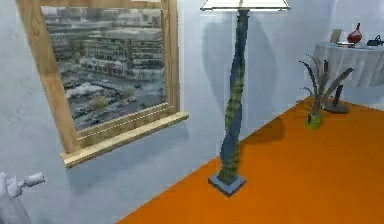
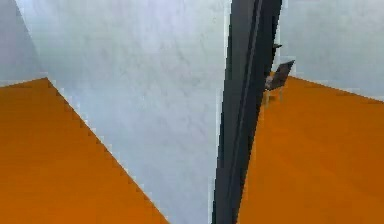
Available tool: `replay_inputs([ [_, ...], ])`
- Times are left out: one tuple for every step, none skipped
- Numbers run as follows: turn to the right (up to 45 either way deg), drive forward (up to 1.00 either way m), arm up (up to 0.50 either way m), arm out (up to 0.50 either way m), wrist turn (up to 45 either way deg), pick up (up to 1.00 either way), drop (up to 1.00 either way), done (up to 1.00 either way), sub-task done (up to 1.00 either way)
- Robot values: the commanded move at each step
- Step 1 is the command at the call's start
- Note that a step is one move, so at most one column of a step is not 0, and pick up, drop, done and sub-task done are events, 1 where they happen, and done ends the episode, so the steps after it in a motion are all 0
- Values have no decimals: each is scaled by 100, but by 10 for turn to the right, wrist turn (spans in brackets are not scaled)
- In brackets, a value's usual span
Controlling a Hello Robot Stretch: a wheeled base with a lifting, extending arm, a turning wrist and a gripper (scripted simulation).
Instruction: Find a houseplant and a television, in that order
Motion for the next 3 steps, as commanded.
replay_inputs([
  [450, 0, 0, 0, 0, 0, 0, 0, 0],
  [0, 100, 0, 0, 0, 0, 0, 0, 0],
  [30, 0, 0, 0, 0, 0, 0, 0, 0],
])
